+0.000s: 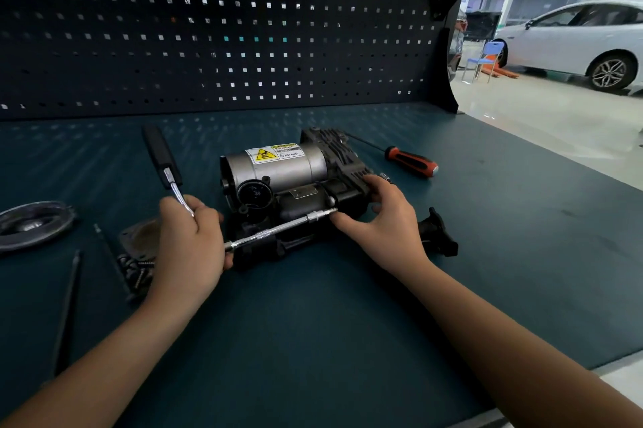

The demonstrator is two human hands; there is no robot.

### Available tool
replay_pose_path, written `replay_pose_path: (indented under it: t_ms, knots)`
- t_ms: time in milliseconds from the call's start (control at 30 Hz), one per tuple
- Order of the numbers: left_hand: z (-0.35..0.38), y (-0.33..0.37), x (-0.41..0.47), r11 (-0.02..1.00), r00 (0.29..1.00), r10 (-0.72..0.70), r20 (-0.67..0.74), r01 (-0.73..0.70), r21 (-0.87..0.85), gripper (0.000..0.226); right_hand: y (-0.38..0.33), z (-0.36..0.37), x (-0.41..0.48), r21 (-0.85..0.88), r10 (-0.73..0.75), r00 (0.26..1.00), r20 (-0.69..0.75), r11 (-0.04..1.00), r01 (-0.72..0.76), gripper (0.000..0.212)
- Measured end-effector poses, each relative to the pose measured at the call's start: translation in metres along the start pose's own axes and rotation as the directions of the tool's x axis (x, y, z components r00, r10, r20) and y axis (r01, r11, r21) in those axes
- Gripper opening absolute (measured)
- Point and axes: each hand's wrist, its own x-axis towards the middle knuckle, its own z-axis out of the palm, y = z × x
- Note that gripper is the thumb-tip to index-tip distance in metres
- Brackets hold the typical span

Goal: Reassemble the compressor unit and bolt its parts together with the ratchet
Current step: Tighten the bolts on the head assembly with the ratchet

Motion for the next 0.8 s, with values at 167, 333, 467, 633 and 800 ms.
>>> replay_pose_path:
  t_ms: [167,333,467,633,800]
  knots:
    - [-0.003,-0.001,0.001,1.000,1.000,-0.016,-0.027,0.015,-0.018,0.028,0.000,0.000,0.000,0.003,0.016,1.000,0.003,1.000,-0.016,0.075]
    - [-0.008,-0.001,0.002,0.998,0.998,-0.037,-0.056,0.034,-0.051,0.028,0.000,0.001,0.001,0.000,0.016,1.000,0.002,1.000,-0.016,0.075]
    - [-0.005,0.001,0.002,0.999,0.998,-0.031,-0.059,0.028,-0.038,0.029,0.000,0.002,0.000,-0.001,0.017,1.000,-0.003,1.000,-0.017,0.076]
    - [-0.006,0.010,0.004,0.987,0.989,0.145,-0.037,-0.143,0.069,0.021,-0.001,0.002,0.000,-0.001,0.016,1.000,-0.009,1.000,-0.016,0.077]
    - [-0.014,0.011,0.009,0.884,0.901,0.432,0.034,-0.431,0.183,0.008,-0.002,0.002,0.001,0.001,0.017,1.000,-0.008,1.000,-0.017,0.078]
